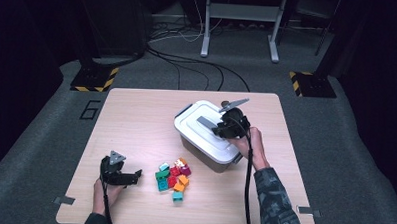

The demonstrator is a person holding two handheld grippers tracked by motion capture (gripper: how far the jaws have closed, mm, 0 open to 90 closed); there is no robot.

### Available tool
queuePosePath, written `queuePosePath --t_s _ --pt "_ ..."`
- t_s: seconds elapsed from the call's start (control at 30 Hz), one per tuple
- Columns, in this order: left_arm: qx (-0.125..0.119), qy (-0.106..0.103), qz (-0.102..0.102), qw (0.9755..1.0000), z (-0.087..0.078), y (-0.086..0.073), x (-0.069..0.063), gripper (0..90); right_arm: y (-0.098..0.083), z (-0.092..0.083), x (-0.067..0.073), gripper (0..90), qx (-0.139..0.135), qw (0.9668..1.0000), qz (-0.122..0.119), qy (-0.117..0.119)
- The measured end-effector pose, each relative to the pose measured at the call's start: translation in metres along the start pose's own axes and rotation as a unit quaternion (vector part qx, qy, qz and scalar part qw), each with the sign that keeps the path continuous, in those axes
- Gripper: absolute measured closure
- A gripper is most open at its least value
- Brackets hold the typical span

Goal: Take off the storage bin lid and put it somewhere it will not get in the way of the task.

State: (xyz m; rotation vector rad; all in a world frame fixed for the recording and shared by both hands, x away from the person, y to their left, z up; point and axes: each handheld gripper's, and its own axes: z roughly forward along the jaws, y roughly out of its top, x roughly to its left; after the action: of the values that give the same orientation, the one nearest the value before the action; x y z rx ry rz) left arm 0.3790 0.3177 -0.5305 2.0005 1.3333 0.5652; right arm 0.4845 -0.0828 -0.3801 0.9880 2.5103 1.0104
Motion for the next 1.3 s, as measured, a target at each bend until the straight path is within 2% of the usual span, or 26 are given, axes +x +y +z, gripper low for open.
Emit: queuePosePath --t_s 0.37,0.57,0.83,0.97,1.07,1.3 --pt "0.000 0.000 -0.001 1.0000 0.000 0.000 0.000 2.9 -0.002 -0.013 0.000 66.7 -0.012 0.9999 0.001 -0.006" --pt "0.000 0.001 0.000 1.0000 0.000 0.000 0.000 2.9 -0.003 -0.003 0.002 66.4 0.014 0.9998 -0.006 -0.013" --pt "0.000 0.000 0.000 1.0000 0.000 0.000 0.000 2.9 0.006 0.004 0.000 65.2 0.019 0.9997 -0.004 -0.016" --pt "0.000 0.000 0.000 1.0000 0.000 0.000 0.000 2.9 0.013 0.010 0.000 60.4 0.022 0.9996 0.000 -0.015" --pt "0.000 0.001 0.000 1.0000 0.000 0.000 0.000 2.9 0.017 0.015 0.002 65.6 0.023 0.9996 0.002 -0.014" --pt "0.000 0.000 -0.001 1.0000 0.000 0.000 0.000 2.9 0.018 0.015 0.002 66.5 0.022 0.9996 0.006 -0.016"
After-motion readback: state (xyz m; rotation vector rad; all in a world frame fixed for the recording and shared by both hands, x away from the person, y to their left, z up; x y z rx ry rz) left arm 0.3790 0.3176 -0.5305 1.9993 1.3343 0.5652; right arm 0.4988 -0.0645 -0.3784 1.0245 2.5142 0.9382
